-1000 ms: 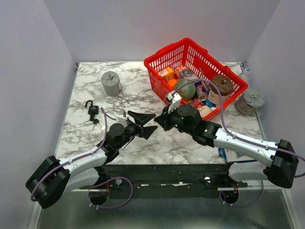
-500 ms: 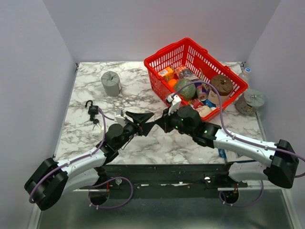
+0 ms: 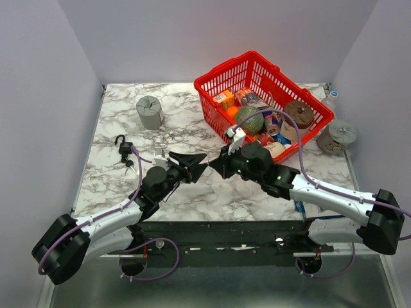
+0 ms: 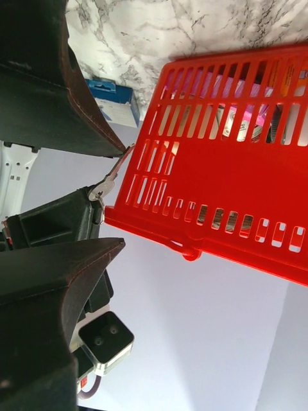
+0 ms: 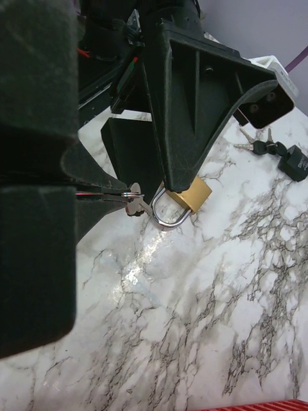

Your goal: Unlock with the key

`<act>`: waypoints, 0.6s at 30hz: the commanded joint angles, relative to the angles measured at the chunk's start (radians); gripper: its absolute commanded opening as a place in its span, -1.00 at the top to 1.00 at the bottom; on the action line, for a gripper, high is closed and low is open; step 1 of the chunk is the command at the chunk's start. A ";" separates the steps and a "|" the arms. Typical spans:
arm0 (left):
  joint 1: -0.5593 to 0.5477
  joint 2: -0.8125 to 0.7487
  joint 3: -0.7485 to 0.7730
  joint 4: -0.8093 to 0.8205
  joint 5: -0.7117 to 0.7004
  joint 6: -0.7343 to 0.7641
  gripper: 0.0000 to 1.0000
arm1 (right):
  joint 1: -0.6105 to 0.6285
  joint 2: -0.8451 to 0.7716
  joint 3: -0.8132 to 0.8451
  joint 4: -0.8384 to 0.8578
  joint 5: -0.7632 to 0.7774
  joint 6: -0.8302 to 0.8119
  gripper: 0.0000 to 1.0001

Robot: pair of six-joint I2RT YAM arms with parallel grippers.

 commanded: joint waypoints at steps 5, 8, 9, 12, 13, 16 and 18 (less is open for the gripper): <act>-0.006 -0.007 0.007 -0.002 -0.044 0.028 -0.18 | 0.005 0.000 -0.008 0.007 -0.037 0.014 0.99; -0.006 -0.006 0.004 -0.003 -0.051 0.025 -0.14 | 0.005 -0.004 -0.011 0.006 -0.042 0.016 0.99; -0.006 -0.006 0.003 -0.003 -0.058 0.026 -0.13 | 0.005 -0.006 -0.013 0.004 -0.043 0.014 0.99; -0.006 -0.007 0.001 -0.008 -0.067 0.025 -0.09 | 0.006 -0.011 -0.017 0.004 -0.045 0.012 0.99; -0.006 -0.007 0.001 -0.011 -0.068 0.025 -0.07 | 0.005 -0.012 -0.019 0.006 -0.045 0.012 0.99; -0.006 -0.006 0.001 -0.014 -0.074 0.026 -0.05 | 0.005 -0.008 -0.019 0.006 -0.051 0.009 0.99; -0.006 -0.004 0.003 -0.017 -0.076 0.028 -0.01 | 0.005 0.000 -0.019 0.003 -0.059 0.009 0.99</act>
